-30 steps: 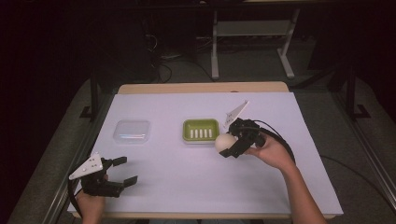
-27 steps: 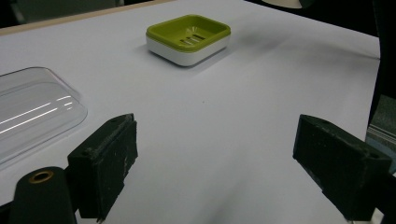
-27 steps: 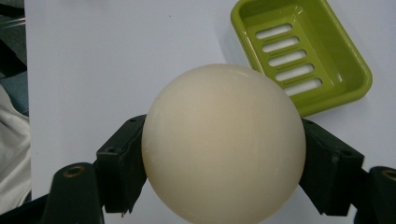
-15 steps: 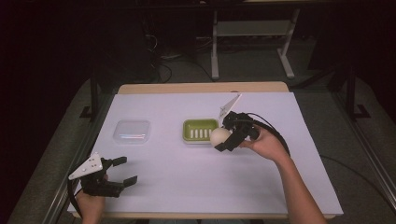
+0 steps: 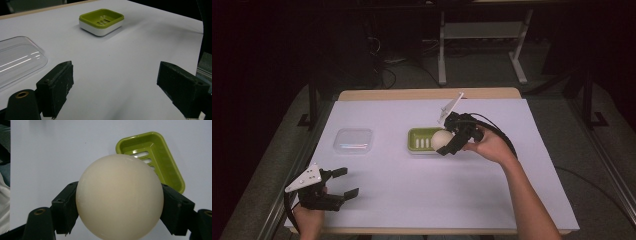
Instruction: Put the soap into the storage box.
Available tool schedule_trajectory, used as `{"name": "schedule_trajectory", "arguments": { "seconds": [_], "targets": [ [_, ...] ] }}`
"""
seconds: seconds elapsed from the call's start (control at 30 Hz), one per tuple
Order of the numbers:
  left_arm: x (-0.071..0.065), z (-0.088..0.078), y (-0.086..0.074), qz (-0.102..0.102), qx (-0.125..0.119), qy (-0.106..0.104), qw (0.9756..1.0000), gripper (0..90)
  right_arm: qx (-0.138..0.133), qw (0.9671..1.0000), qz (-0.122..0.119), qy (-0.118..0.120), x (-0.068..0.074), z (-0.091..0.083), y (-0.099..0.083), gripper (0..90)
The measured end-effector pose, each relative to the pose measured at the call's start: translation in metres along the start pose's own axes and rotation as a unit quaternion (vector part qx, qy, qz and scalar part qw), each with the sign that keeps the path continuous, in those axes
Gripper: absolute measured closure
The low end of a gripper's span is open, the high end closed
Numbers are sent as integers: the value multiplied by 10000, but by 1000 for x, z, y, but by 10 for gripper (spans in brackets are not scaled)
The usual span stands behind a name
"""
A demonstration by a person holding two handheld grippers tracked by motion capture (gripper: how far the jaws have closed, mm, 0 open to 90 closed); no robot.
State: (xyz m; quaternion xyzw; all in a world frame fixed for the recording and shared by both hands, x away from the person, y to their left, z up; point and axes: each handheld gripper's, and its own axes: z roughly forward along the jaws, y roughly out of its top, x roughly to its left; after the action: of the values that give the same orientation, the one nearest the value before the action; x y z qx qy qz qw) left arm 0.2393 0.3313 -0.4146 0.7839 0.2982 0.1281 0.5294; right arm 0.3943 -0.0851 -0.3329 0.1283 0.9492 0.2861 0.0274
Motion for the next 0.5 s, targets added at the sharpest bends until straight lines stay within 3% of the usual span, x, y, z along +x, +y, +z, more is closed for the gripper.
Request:
{"name": "schedule_trajectory", "arguments": {
  "seconds": [0.5],
  "targets": [
    [1,-1,0,21,18,10,10000,131,5,9999,-101,51,-12,-3,22,244]
  ]
}}
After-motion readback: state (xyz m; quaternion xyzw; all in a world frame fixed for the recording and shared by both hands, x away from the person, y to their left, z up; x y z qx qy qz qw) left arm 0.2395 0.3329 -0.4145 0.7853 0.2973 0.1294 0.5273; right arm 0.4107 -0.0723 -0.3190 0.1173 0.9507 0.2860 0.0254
